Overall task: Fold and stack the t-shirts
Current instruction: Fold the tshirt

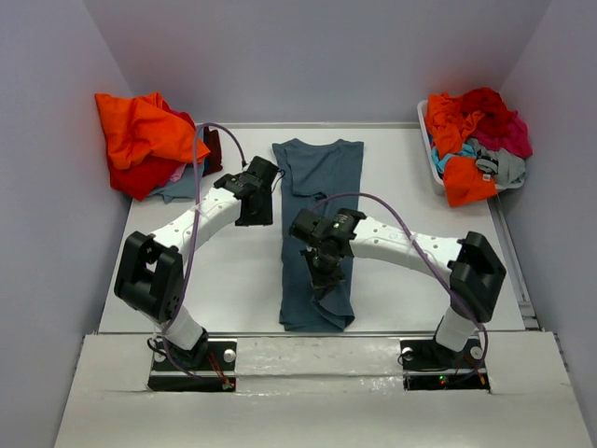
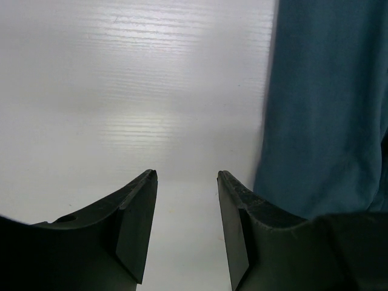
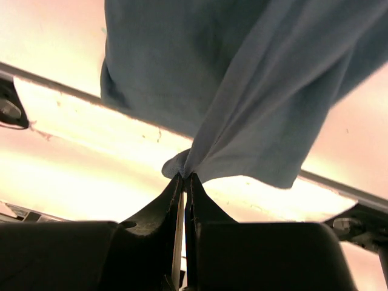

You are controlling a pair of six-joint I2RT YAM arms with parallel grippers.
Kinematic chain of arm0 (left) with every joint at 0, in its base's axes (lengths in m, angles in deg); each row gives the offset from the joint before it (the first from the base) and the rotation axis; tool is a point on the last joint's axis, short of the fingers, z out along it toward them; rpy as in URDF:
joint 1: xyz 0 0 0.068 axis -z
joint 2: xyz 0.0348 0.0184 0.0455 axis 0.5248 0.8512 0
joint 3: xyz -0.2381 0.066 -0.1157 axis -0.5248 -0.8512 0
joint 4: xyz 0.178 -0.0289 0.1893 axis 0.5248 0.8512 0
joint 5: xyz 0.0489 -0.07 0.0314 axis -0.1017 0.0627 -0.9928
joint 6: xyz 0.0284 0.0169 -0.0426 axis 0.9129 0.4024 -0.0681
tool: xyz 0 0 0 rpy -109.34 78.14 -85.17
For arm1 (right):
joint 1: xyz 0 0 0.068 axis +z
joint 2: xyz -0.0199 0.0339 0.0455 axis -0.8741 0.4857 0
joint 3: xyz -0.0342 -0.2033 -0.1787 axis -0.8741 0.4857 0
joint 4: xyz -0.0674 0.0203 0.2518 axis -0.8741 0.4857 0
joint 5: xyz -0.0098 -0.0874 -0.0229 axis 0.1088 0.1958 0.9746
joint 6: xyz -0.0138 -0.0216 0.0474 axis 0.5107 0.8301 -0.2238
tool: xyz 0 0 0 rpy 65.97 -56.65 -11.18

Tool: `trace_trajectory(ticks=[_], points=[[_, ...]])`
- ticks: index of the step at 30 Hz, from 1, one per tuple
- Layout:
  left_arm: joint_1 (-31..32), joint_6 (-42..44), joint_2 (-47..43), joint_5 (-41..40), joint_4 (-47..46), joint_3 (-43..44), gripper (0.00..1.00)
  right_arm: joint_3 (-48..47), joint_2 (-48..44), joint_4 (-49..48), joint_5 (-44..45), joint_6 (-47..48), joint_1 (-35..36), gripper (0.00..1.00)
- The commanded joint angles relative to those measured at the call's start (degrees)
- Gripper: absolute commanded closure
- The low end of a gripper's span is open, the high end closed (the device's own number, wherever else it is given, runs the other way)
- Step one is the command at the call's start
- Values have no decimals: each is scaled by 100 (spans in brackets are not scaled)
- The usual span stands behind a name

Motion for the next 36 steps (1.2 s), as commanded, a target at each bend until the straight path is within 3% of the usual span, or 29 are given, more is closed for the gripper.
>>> trace_trajectory(ticks=[1,24,36], points=[[-29,65,-71,20,-54,-12,44,269,-626,356,180,-296,85,93],[-29,284,0,371,-19,-178,44,816,-2086,1041,611,-1245,85,93],[1060,355,-45,872,499,-319,45,904,-2140,1059,682,-1369,85,93]])
